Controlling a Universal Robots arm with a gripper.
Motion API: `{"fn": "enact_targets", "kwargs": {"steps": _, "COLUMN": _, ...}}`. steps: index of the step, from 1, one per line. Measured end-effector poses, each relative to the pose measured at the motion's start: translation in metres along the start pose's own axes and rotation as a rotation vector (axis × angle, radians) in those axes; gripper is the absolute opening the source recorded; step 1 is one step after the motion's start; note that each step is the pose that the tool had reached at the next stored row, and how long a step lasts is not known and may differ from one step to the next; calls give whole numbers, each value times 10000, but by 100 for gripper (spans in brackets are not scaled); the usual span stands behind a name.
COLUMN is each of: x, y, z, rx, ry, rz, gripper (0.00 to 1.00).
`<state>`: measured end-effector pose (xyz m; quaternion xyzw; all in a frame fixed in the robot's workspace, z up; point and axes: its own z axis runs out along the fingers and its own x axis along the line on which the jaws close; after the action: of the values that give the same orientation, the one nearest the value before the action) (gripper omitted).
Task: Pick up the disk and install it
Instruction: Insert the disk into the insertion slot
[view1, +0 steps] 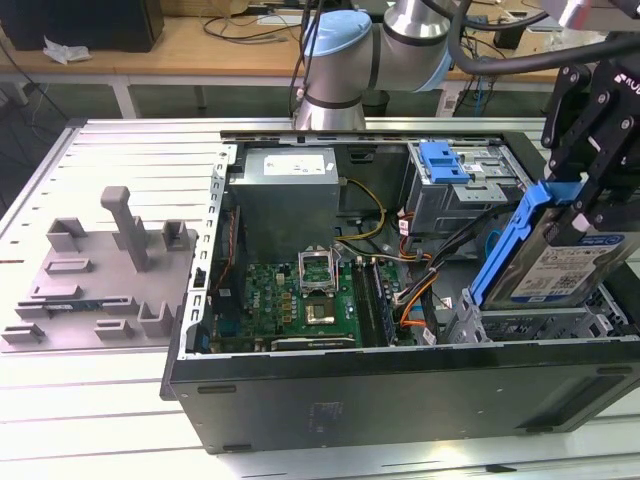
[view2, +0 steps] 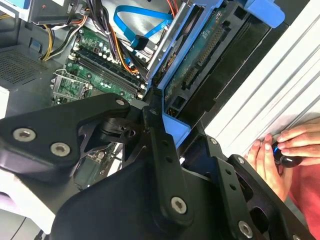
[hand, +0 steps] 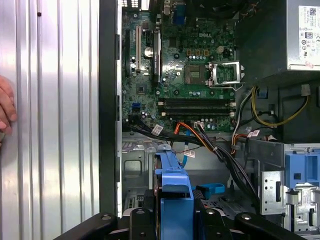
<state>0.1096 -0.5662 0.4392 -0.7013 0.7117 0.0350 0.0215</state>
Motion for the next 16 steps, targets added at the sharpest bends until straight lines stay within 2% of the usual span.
{"fn": "enact_targets", "kwargs": {"steps": 16, "x": 20, "y": -3, "z": 135, "rx": 2, "ry": 1, "rz": 7, "gripper": 36}}
